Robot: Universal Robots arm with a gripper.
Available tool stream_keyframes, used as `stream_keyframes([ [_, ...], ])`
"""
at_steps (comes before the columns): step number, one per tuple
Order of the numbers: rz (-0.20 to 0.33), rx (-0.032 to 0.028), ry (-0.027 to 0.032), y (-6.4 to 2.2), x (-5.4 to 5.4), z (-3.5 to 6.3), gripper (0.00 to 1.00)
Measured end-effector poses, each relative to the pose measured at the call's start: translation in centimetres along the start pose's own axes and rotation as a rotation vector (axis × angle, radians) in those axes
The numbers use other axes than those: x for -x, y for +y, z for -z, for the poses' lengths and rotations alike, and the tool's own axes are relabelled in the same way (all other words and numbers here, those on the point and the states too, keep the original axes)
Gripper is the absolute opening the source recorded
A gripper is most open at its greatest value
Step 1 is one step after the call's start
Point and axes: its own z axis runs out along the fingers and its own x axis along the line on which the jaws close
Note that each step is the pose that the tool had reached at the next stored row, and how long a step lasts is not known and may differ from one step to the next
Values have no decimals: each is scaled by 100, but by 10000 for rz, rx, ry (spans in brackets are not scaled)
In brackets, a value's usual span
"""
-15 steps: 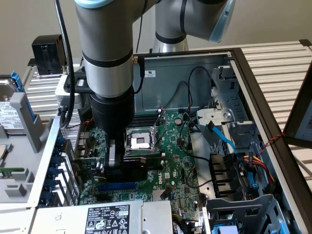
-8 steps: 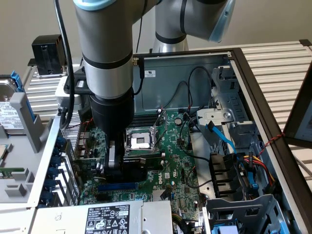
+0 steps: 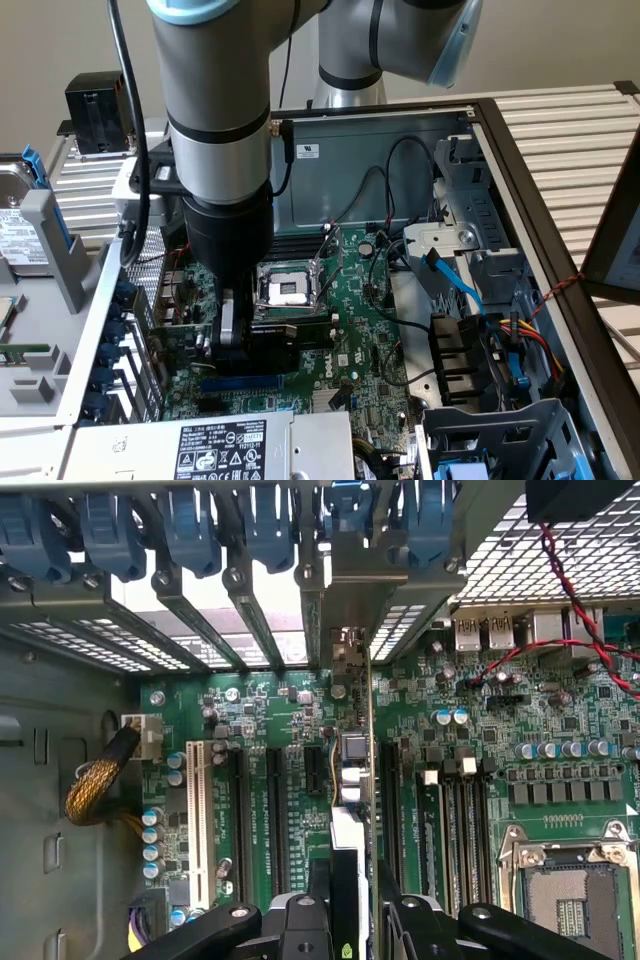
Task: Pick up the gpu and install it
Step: 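Insert the gpu into the slot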
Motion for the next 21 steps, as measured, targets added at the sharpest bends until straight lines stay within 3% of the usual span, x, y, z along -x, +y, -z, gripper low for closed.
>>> stream_keyframes([
  [21,1,17,8,-1,17,-31,27],
])
